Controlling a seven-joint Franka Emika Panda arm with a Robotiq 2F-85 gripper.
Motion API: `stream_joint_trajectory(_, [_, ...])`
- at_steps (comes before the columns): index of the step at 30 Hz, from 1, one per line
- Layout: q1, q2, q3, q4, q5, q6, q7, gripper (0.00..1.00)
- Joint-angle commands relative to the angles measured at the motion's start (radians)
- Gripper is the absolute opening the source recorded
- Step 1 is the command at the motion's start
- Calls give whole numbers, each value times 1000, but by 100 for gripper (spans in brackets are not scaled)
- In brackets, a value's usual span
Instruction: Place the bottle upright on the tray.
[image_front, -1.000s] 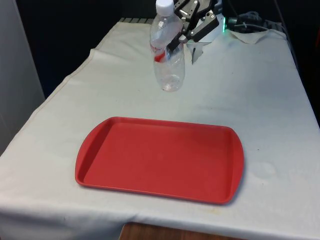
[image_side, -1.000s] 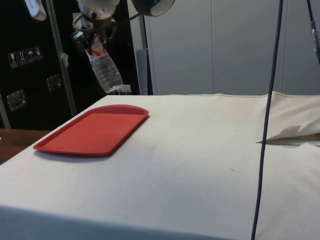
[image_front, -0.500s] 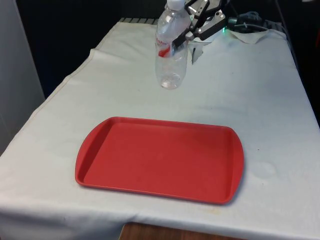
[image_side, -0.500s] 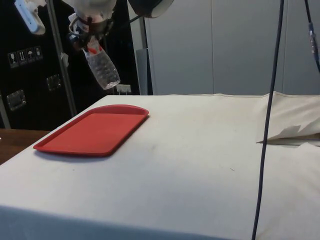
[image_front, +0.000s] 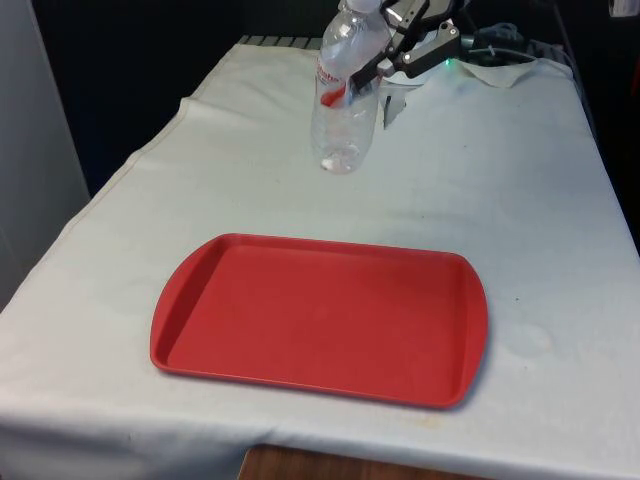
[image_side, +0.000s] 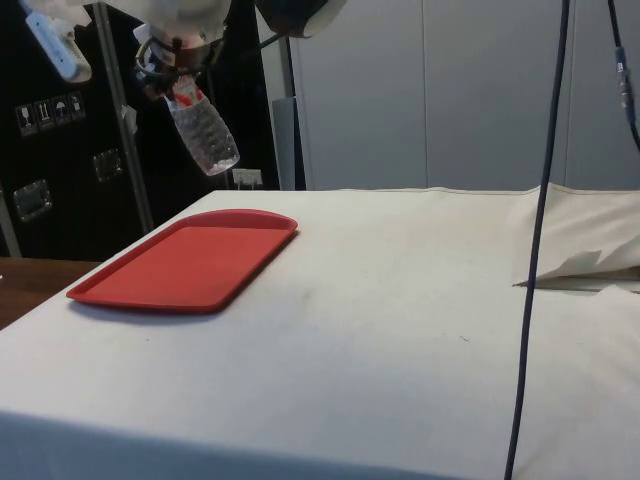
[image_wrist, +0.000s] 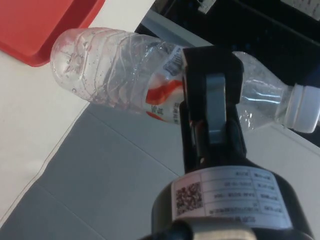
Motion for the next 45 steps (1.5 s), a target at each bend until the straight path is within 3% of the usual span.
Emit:
stream_joint_trajectory(1, [2, 1, 0, 2, -6, -4, 7, 34])
stream_joint_trajectory(3, [0, 0, 2, 0, 0, -4, 1, 34])
stream_joint_trajectory(10, [6, 6, 15, 7, -35, -42, 70, 34])
stream_joint_trajectory(11, [1, 3, 20, 0, -20, -39, 51, 34])
stream_joint_trajectory(12, [6, 7, 18, 7, -40, -46, 78, 34])
stream_joint_trajectory(16, [6, 11, 31, 10, -65, -75, 124, 34])
stream_joint_trajectory(19, [6, 14, 39, 12, -78, -94, 151, 34])
stream_joint_trajectory(20, [1, 10, 41, 5, -61, -87, 128, 34])
stream_joint_trajectory(22, [6, 17, 47, 14, -93, -113, 178, 34])
stream_joint_trajectory(27, [6, 24, 59, 19, -118, -146, 221, 34])
stream_joint_trajectory(28, [1, 20, 61, 12, -105, -141, 205, 34])
stream_joint_trajectory(29, [6, 26, 61, 20, -123, -154, 230, 34])
stream_joint_trajectory(36, [6, 41, 82, 28, -166, -222, 304, 34])
stream_joint_trajectory(37, [1, 37, 85, 22, -157, -218, 292, 34])
stream_joint_trajectory(44, [7, 53, 101, 32, -196, -279, 358, 34])
stream_joint_trajectory(45, [2, 48, 104, 26, -188, -275, 349, 34])
